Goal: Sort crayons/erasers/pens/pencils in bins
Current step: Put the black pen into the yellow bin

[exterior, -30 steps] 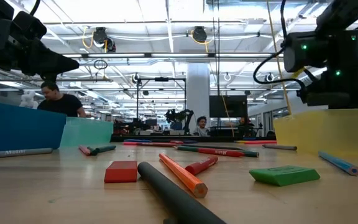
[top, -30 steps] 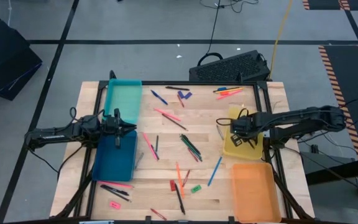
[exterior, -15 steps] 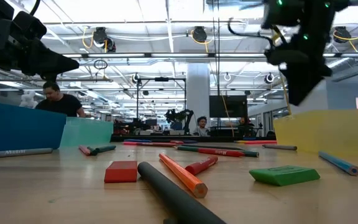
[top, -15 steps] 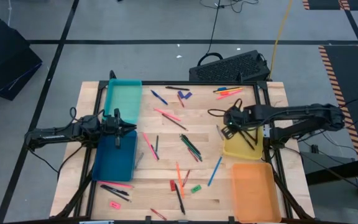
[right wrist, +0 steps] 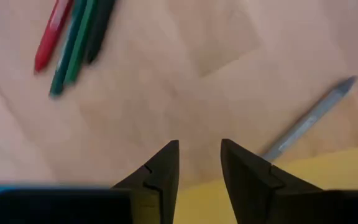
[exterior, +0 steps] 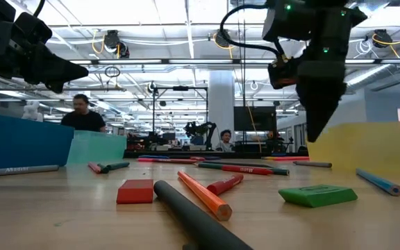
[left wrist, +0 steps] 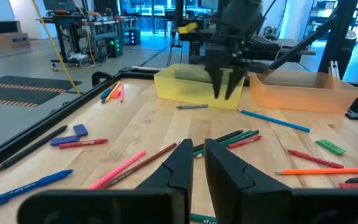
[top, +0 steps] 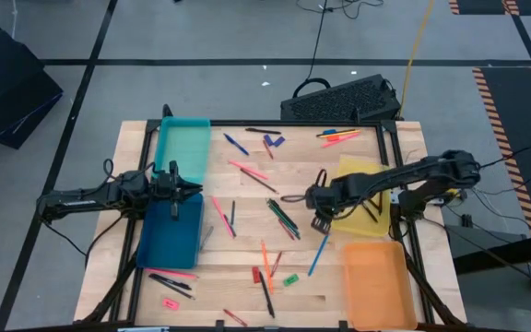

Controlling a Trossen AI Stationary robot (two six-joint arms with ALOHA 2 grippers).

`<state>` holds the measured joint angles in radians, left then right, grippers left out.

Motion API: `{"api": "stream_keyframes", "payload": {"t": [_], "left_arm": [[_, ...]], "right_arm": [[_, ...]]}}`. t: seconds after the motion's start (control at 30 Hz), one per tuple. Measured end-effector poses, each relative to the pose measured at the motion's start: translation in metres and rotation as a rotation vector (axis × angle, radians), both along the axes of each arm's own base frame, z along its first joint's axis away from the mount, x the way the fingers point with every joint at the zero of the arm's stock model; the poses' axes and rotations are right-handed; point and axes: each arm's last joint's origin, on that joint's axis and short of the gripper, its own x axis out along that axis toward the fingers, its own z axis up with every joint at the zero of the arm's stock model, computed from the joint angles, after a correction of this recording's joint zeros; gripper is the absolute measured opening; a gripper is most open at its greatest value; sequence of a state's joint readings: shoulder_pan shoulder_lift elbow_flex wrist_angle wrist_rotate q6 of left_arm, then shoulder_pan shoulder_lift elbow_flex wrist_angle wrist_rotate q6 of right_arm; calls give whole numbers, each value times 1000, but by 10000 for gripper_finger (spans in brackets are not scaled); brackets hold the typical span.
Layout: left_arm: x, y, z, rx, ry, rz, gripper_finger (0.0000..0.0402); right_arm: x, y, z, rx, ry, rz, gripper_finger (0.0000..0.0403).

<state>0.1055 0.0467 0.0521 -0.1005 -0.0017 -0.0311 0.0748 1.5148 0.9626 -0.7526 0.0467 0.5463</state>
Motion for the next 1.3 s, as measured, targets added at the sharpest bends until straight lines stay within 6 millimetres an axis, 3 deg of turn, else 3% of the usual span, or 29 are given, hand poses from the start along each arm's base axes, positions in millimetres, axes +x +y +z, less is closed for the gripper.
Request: {"api": "stream_keyframes", "payload": {"t": [0.17,0.27,0.47,0.63,0.83,1.07,1.3], "left_arm": [[0,0,0,0,0,0,44],[0,0,0,0,0,0,44],[0,0,0,0,0,0,44],[0,0,0,0,0,0,44],[0,0,0,0,0,0,44],[0,0,0,0,0,0,44],[0,0,0,0,0,0,44]], "right_arm": [[-9,17,18,-25,195,106,109],[-10,23,31,-32,223,138,109],[9,25,48,-130,52,188,109],[34,12,56,-253,-181,191,120],[53,-25,63,-293,-340,129,154],[64,-80,59,-314,-374,94,190],[108,-143,43,-361,-300,133,203]]}}
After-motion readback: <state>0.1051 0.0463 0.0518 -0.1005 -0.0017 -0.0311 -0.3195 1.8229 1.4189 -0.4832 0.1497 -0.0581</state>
